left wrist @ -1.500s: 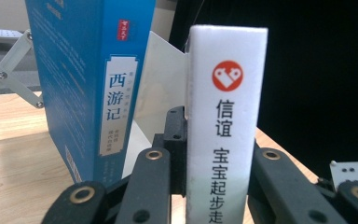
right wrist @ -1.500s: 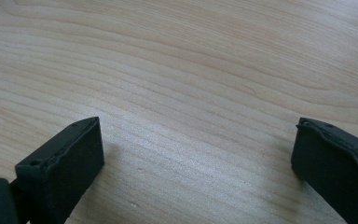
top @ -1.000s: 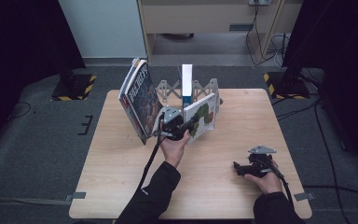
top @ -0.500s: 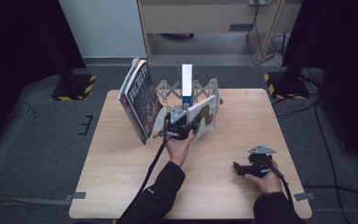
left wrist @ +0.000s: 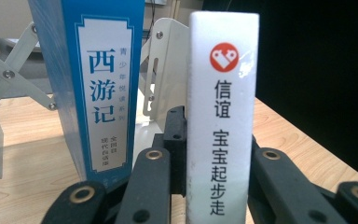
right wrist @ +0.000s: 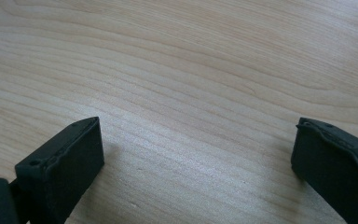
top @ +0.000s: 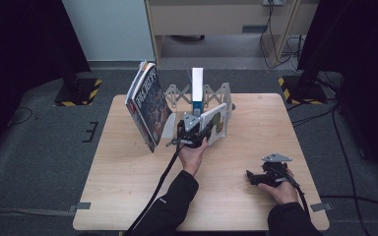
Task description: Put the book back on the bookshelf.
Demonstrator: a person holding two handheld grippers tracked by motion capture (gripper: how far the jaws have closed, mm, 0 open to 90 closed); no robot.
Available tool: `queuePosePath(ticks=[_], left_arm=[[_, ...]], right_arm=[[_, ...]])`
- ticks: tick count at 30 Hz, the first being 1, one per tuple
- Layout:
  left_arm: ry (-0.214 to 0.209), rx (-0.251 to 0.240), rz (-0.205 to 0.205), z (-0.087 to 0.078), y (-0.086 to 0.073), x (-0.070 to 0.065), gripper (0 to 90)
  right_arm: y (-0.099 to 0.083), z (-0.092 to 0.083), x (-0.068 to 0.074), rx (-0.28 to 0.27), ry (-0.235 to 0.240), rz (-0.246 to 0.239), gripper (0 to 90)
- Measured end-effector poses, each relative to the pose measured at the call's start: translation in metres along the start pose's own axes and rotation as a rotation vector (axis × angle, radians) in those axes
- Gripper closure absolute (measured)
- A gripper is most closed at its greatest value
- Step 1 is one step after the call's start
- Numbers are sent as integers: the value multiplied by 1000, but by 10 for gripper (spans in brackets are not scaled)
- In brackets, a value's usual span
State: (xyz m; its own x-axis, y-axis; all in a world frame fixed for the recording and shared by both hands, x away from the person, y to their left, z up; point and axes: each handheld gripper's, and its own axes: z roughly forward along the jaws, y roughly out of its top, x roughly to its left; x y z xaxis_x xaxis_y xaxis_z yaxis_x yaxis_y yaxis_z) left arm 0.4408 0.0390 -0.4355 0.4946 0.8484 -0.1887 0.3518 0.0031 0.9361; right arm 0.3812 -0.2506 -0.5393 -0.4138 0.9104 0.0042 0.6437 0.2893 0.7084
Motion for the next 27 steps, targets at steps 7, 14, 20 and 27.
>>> queuePosePath(ticks=[7, 14, 20, 27], left_arm=[[16, 13, 14, 6, -4, -2, 744], [33, 5, 11, 10, -4, -4, 744], [37, 9, 14, 17, -8, -6, 743], [31, 11, 15, 20, -13, -4, 742]], right_arm=[[0, 0, 0, 0, 0, 0, 26], [0, 0, 0, 0, 0, -1, 26], [0, 0, 0, 0, 0, -1, 26], [0, 0, 0, 0, 0, 0, 26]])
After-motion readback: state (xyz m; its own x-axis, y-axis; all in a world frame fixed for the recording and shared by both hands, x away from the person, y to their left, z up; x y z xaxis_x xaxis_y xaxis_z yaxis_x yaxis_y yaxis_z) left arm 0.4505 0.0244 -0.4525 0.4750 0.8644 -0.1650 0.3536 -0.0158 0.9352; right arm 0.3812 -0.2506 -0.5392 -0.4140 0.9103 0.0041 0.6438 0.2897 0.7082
